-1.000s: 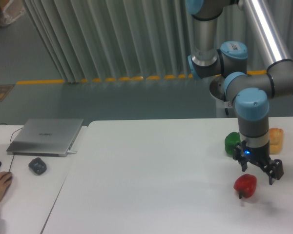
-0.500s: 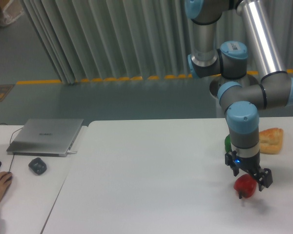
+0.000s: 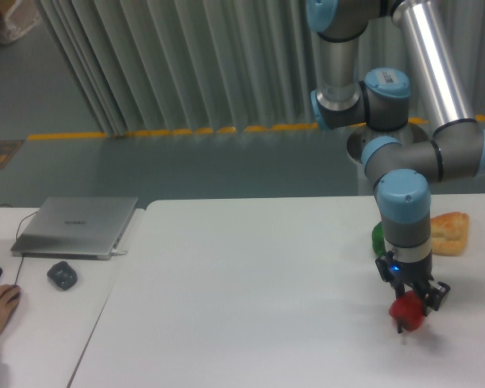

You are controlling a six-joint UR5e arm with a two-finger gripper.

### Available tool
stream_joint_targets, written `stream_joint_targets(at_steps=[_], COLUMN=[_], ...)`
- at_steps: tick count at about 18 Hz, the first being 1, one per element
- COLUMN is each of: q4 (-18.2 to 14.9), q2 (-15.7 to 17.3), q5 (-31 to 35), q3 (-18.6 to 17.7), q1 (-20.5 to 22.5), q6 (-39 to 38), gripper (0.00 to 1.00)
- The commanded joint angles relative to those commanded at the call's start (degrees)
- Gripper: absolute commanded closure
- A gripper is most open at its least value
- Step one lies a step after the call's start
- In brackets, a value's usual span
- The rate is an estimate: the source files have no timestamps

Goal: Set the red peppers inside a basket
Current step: 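Lower the gripper onto the red pepper and close it, then lift the red pepper and carry it away from the table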

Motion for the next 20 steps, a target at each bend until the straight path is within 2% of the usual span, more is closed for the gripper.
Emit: stream_joint_targets(at_steps=[2,3,4,7,9,11,16,20], q4=[-0.17,-0.35,-0.35,-1.76,-5.69,-10.61,-11.08,-10.29], q2=[0.44,0.7,1.05,3.95,6.05,6.5,7.38,6.95], q5=[-0.26,-0.44,-0.61,-0.79,-2.45,-2.64,-1.76,-1.4], q3=[0.26,0.44,0.44,1.4,3.77,6.49,7.03,7.99], q1=[0.09,0.26,0.26,0.61,1.92,4.03,12.99,16.61], q6=[0.18,0.18,0.18,1.13,6.39,13.23,35.82,45.25], gripper=[0.68,0.73,0.73,0.74,0.74,0.74,0.74,0.74])
